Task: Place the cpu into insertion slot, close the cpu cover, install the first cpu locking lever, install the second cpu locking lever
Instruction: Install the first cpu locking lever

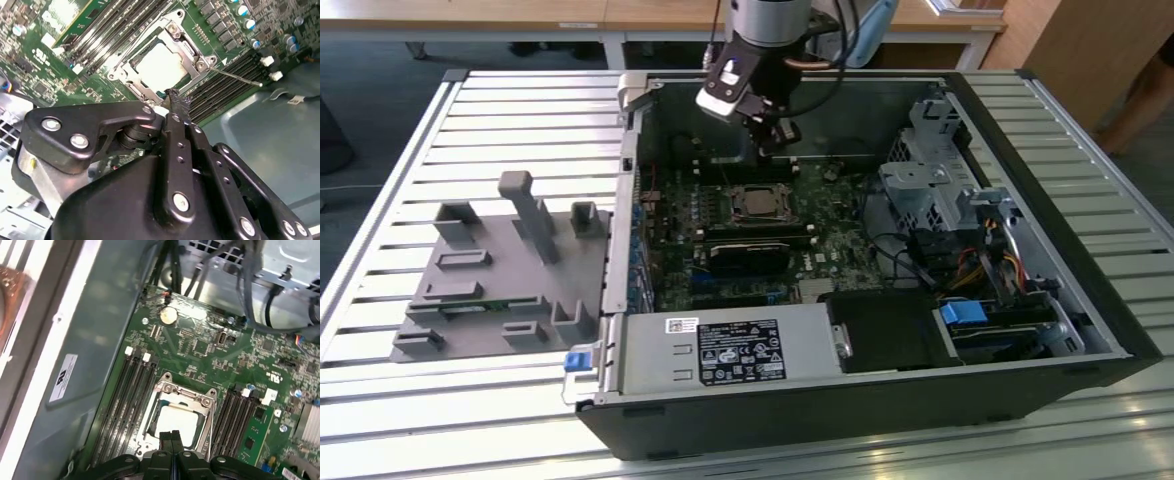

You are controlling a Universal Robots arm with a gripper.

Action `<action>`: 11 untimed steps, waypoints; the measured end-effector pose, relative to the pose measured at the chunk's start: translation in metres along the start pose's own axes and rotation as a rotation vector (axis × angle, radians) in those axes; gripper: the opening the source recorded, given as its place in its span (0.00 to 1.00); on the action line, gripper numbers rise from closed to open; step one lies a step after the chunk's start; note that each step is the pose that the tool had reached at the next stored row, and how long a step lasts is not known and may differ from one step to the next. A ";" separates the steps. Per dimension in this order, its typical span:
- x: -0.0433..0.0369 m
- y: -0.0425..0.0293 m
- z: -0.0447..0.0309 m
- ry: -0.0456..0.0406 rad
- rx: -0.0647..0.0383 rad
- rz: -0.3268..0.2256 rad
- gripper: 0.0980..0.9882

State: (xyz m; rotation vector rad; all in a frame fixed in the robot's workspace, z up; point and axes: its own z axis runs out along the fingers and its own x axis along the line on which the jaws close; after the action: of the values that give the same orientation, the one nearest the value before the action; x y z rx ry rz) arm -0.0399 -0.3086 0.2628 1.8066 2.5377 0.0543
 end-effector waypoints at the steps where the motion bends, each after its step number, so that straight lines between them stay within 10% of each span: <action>1: 0.0000 0.0000 0.0000 0.0005 0.000 -0.014 0.01; 11: 0.0000 -0.0001 0.0001 0.0067 0.001 -0.167 0.01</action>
State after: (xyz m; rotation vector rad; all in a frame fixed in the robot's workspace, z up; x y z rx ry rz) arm -0.0400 -0.3086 0.2627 1.5896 2.6824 0.0561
